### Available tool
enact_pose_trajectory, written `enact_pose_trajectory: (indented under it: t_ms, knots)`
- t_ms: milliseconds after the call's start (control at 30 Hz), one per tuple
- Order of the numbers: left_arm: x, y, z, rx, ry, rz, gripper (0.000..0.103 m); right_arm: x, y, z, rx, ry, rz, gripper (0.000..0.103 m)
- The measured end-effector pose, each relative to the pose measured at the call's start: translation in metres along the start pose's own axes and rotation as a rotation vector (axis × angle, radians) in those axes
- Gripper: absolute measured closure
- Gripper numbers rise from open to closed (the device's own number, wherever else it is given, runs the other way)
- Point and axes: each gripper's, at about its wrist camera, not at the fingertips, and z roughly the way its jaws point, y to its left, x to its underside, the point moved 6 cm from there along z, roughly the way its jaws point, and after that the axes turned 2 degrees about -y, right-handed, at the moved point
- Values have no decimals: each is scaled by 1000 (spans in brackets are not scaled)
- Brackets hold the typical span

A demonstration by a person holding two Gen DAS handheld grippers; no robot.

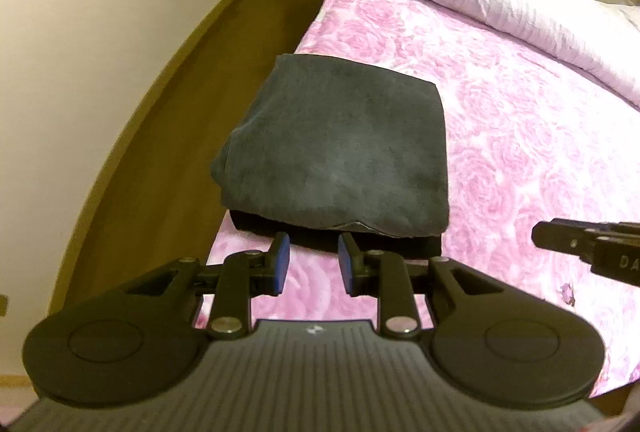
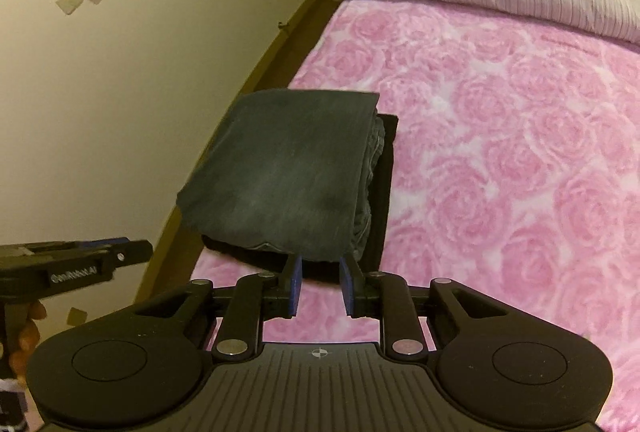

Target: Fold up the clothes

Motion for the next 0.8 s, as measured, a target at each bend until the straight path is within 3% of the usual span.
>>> enact_pose_trajectory:
  t_ms: [133, 367, 433, 467, 500, 800]
  knots:
    - [10, -32, -20, -33, -35, -86, 80, -1, -13, -19, -67, 17, -65, 81]
    - [38, -115, -71, -109, -68, -298, 80, -1, -45, -73, -151, 43, -317, 80]
    - [45, -141, -90, -120, -84, -342, 79, -1, -56, -93, -170, 34, -359, 59]
    - [49, -152, -99, -127, -91, -361, 79, -1, -62, -102, -179, 29, -380, 24]
    - [52, -162, -105, -139, -97, -372, 77, 0, -66, -111, -188, 21, -401, 8]
    - [80, -215, -147, -242, -134, -466, 75, 16, -96, -152, -231, 42, -480, 8]
